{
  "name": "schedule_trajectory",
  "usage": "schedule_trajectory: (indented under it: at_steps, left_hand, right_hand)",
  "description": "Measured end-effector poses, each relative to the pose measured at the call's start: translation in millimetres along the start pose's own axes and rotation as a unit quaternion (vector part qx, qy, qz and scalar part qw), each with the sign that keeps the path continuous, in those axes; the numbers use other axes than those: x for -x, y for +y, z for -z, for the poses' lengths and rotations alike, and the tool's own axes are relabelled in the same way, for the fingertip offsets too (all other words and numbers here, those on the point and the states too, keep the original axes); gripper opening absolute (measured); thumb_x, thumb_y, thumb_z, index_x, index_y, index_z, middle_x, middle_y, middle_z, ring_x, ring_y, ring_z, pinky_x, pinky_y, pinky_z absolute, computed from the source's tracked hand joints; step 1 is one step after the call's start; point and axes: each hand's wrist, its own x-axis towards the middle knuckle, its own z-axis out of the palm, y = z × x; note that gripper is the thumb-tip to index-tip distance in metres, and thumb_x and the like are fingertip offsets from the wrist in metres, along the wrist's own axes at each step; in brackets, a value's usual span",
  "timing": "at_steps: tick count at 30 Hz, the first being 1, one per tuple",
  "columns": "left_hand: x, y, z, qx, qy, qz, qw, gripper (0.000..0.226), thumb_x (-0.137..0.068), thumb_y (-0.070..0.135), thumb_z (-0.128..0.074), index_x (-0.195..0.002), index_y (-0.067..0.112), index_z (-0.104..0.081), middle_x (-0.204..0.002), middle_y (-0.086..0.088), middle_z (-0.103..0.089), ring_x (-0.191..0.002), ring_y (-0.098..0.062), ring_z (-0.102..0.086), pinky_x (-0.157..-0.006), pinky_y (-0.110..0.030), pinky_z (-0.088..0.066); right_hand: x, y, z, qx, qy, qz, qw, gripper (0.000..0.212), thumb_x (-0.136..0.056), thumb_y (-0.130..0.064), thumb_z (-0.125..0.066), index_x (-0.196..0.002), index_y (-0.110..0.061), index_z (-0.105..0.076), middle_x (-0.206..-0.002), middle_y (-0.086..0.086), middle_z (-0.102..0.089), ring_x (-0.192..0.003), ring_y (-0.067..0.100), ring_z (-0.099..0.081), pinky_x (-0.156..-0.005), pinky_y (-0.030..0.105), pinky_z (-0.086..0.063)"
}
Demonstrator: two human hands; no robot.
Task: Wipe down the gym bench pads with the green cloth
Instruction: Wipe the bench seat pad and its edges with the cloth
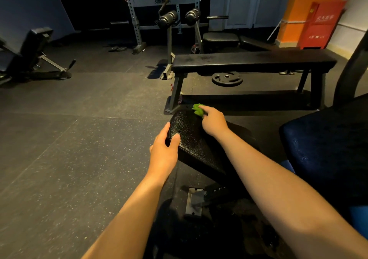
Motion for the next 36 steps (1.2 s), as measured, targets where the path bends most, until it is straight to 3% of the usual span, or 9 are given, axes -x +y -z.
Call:
schedule_trajectory:
  at_steps: [4,9,13,20,24,26,28,29,36]
  left_hand:
    - [1,2,-2,0.000,0.005,-0.004,1.000,0.052,-0.102,0.042,-0.049,-0.152,0.041,-0.034,-0.154,0.013,-0.041,-0.146,-0.017,-0.029,-0.119,-0.048,-0.031]
    - [1,4,0,-0.006,0.000,-0.002,1.000,0.051,-0.102,0.042,-0.049,-0.152,0.039,-0.036,-0.154,0.006,-0.043,-0.144,-0.019,-0.034,-0.118,-0.048,-0.032]
    - [5,16,9,0.030,-0.020,0.004,0.999,0.045,-0.107,0.031,-0.045,-0.151,0.028,-0.041,-0.153,0.005,-0.045,-0.140,-0.012,-0.041,-0.117,-0.032,-0.032]
    - [14,14,8,0.044,0.012,0.014,0.999,0.044,-0.105,0.030,-0.048,-0.149,0.024,-0.046,-0.150,0.004,-0.047,-0.133,-0.005,-0.043,-0.101,-0.016,-0.034]
    - [18,15,5,0.098,0.014,0.059,0.993,0.038,-0.104,0.034,-0.049,-0.142,0.030,-0.054,-0.140,0.003,-0.057,-0.126,-0.011,-0.054,-0.107,-0.030,-0.044]
    - [17,10,10,0.163,-0.007,0.090,0.983,0.031,-0.103,0.034,-0.049,-0.130,0.032,-0.064,-0.123,0.005,-0.069,-0.107,-0.006,-0.065,-0.091,-0.029,-0.055]
    - [19,9,16,0.220,-0.007,0.126,0.967,0.028,-0.103,0.032,-0.049,-0.121,0.028,-0.069,-0.105,0.004,-0.075,-0.080,-0.003,-0.068,-0.064,-0.020,-0.052]
    - [19,8,16,0.234,-0.005,0.139,0.962,0.028,-0.103,0.030,-0.050,-0.124,0.027,-0.067,-0.105,0.003,-0.075,-0.078,-0.003,-0.068,-0.062,-0.019,-0.051]
    - [28,9,-7,0.248,0.033,0.149,0.957,0.043,-0.104,0.020,-0.050,-0.146,0.030,-0.046,-0.121,0.004,-0.064,-0.109,-0.011,-0.064,-0.093,-0.029,-0.053]
  right_hand:
    - [18,-11,-11,0.020,0.035,0.017,0.999,0.051,-0.093,-0.002,-0.045,-0.138,-0.024,-0.056,-0.140,0.005,-0.054,-0.124,0.029,-0.052,-0.100,0.038,-0.042]
    - [78,-20,-15,-0.011,0.024,0.136,0.990,0.045,-0.094,-0.004,-0.048,-0.131,-0.022,-0.063,-0.136,-0.003,-0.058,-0.127,0.013,-0.050,-0.108,0.029,-0.037]
    - [125,-9,-16,0.031,0.005,0.218,0.975,0.044,-0.096,-0.008,-0.053,-0.138,-0.021,-0.058,-0.126,-0.003,-0.054,-0.121,0.014,-0.042,-0.105,0.024,-0.034]
    - [141,24,-8,0.123,0.078,0.089,0.985,0.045,-0.100,-0.021,-0.046,-0.144,-0.015,-0.047,-0.124,0.005,-0.043,-0.111,0.022,-0.041,-0.099,0.043,-0.043]
    - [140,-21,-38,0.161,0.095,0.164,0.969,0.048,-0.100,-0.025,-0.045,-0.147,-0.014,-0.039,-0.124,0.012,-0.043,-0.105,0.027,-0.044,-0.086,0.040,-0.042]
    - [139,-41,-52,0.195,0.074,0.219,0.953,0.054,-0.099,-0.027,-0.044,-0.150,-0.014,-0.034,-0.128,0.015,-0.041,-0.105,0.029,-0.042,-0.080,0.041,-0.034]
    - [137,-44,-55,0.227,0.041,0.241,0.943,0.064,-0.094,-0.028,-0.049,-0.153,-0.017,-0.028,-0.133,0.014,-0.037,-0.108,0.030,-0.040,-0.081,0.041,-0.031]
    - [137,-40,-53,0.246,0.039,0.246,0.937,0.069,-0.092,-0.027,-0.054,-0.154,-0.019,-0.026,-0.135,0.013,-0.037,-0.109,0.029,-0.040,-0.082,0.041,-0.031]
    - [173,29,-14,0.253,0.054,0.148,0.954,0.068,-0.091,-0.034,-0.056,-0.151,-0.028,-0.025,-0.136,0.006,-0.036,-0.121,0.025,-0.041,-0.097,0.046,-0.033]
